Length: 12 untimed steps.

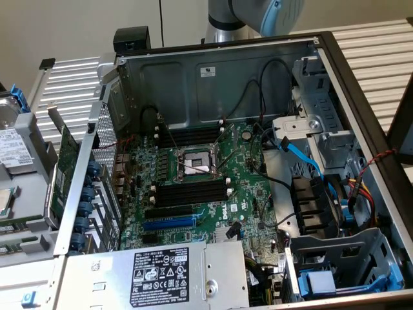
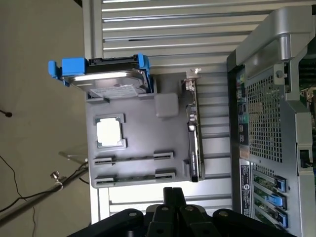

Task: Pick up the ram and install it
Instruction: 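Reach for the ram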

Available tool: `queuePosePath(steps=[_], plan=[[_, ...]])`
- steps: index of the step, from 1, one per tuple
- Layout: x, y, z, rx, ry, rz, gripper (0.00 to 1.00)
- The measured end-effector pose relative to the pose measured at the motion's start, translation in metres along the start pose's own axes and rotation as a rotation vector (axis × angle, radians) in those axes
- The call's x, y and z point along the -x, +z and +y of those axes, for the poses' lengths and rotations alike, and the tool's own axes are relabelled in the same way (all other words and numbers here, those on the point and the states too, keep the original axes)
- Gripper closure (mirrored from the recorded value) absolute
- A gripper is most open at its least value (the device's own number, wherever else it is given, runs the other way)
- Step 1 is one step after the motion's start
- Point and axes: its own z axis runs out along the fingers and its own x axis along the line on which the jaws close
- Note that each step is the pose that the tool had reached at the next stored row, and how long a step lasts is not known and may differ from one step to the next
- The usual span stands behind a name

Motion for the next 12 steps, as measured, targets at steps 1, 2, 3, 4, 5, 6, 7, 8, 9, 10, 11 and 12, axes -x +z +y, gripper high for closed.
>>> queuePosePath(steps=[1,2,3,4,5,6,7,8,9,10,11,12], plan=[[-0.002,0.0,-0.0002,-0.0002,0.0,0.0018,0.89],[-0.004,0.0,-0.0003,-0.0003,0.0,0.0033,0.89],[-0.007,0.0,-0.0005,-0.0004,0.0,0.0042,0.89],[-0.009,0.0,-0.0006,-0.0004,0.0,0.0047,0.89],[-0.011,0.0,-0.0008,-0.0005,0.0,0.0049,0.89],[-0.013,0.0001,-0.0009,-0.0004,0.0,0.0048,0.89],[-0.015,0.0001,-0.0011,-0.0004,0.0,0.0049,0.89],[-0.017,0.0001,-0.0012,-0.0004,0.0,0.0049,0.89],[-0.02,0.0002,-0.0014,-0.0003,0.0,0.0048,0.89],[-0.022,0.0001,-0.0016,-0.0004,0.0,0.0049,0.89],[-0.024,0.0002,-0.0017,-0.0004,0.0,0.0048,0.89],[-0.026,0.0001,-0.0019,-0.0004,0.0,0.0049,0.89]])
